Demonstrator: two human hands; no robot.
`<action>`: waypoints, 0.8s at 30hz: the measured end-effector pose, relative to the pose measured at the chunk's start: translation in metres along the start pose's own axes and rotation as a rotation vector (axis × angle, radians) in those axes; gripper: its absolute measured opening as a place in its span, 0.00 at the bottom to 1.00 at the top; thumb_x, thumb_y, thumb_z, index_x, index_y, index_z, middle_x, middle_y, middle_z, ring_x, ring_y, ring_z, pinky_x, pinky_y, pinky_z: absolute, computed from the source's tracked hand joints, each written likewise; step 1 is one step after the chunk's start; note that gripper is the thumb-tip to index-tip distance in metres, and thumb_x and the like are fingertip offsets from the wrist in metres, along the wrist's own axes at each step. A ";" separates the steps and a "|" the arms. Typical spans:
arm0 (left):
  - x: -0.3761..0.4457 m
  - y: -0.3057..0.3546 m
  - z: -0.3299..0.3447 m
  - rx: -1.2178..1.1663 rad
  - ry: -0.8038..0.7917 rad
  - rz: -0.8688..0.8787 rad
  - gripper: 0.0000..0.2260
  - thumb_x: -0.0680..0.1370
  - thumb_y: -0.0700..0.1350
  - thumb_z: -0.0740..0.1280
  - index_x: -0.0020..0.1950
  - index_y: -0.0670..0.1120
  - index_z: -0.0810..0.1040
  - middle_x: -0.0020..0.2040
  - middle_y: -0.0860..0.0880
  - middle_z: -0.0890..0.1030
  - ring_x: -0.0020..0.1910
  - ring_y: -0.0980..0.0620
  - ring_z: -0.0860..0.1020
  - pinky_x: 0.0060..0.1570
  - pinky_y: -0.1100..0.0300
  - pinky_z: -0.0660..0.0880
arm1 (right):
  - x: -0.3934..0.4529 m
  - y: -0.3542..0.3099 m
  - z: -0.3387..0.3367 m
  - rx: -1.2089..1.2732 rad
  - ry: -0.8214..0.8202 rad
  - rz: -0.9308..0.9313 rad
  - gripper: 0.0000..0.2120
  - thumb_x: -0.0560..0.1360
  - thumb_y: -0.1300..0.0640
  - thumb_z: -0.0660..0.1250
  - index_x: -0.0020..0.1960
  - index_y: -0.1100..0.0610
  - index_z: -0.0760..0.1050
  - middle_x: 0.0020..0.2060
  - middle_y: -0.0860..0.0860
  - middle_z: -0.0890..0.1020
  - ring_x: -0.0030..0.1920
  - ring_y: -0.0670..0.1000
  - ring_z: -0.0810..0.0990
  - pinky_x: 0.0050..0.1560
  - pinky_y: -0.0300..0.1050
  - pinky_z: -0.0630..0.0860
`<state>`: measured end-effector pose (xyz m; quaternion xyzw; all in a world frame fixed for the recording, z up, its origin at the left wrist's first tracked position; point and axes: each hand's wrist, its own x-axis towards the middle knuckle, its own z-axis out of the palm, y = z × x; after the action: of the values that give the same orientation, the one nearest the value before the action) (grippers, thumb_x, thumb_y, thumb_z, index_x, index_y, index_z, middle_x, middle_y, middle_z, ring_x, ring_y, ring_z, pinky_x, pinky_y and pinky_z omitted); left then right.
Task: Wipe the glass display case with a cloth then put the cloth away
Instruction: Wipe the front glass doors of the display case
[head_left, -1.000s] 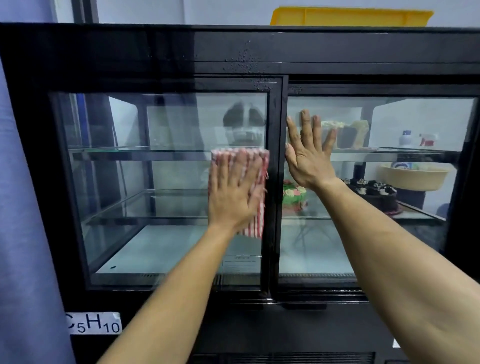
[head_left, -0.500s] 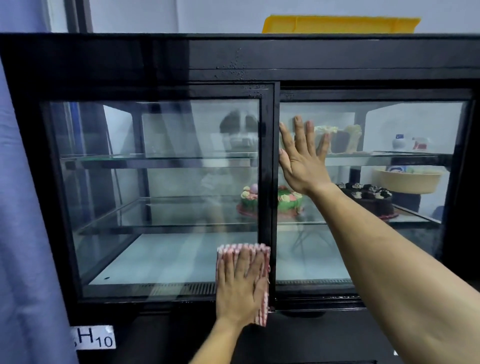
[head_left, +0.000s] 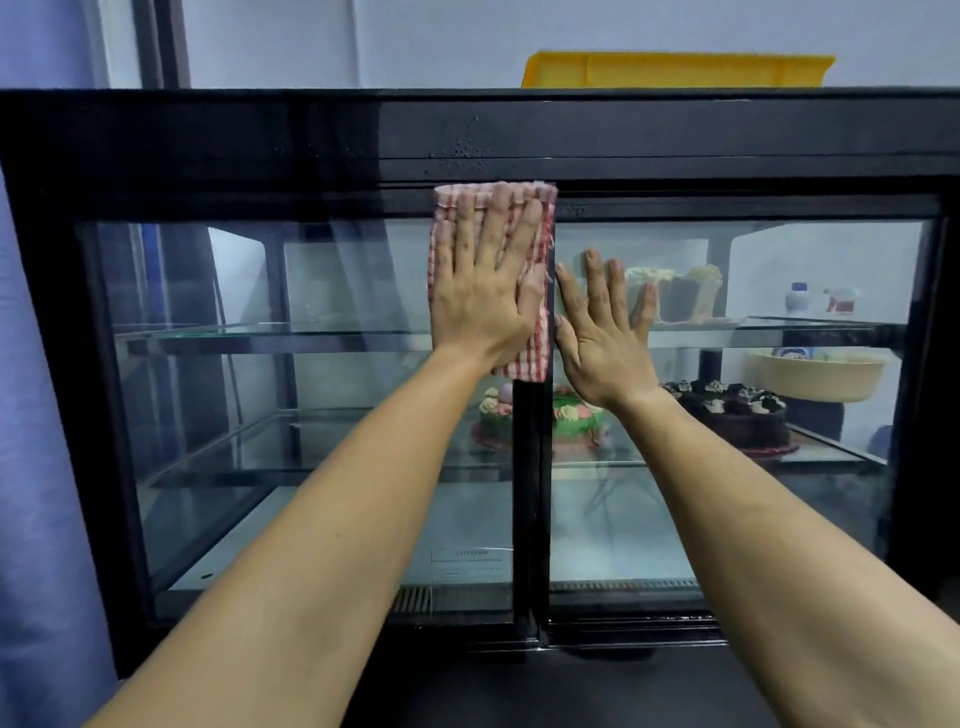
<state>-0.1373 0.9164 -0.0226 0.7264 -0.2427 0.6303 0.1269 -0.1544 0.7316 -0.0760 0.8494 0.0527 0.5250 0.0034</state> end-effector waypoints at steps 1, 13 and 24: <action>0.001 -0.006 -0.001 0.010 -0.008 0.070 0.29 0.85 0.56 0.54 0.85 0.52 0.56 0.86 0.45 0.54 0.84 0.39 0.50 0.82 0.40 0.45 | 0.000 0.000 0.000 -0.007 0.003 0.002 0.28 0.86 0.40 0.39 0.83 0.41 0.34 0.84 0.50 0.37 0.81 0.51 0.30 0.78 0.68 0.30; -0.025 -0.017 -0.005 0.040 -0.027 -0.057 0.28 0.85 0.55 0.52 0.86 0.53 0.52 0.86 0.45 0.50 0.84 0.40 0.46 0.82 0.39 0.47 | 0.000 -0.001 0.001 -0.018 -0.002 0.012 0.28 0.86 0.39 0.38 0.82 0.41 0.33 0.84 0.49 0.37 0.83 0.55 0.35 0.78 0.66 0.30; -0.166 -0.054 0.003 0.051 -0.137 0.260 0.28 0.84 0.57 0.57 0.84 0.55 0.59 0.85 0.46 0.54 0.84 0.39 0.51 0.82 0.39 0.47 | 0.000 -0.013 -0.018 0.070 -0.077 0.104 0.28 0.83 0.40 0.37 0.82 0.38 0.35 0.83 0.45 0.34 0.81 0.49 0.29 0.78 0.62 0.27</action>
<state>-0.1215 0.9924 -0.1789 0.7332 -0.3268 0.5963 0.0087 -0.1710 0.7437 -0.0686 0.8701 0.0268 0.4894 -0.0514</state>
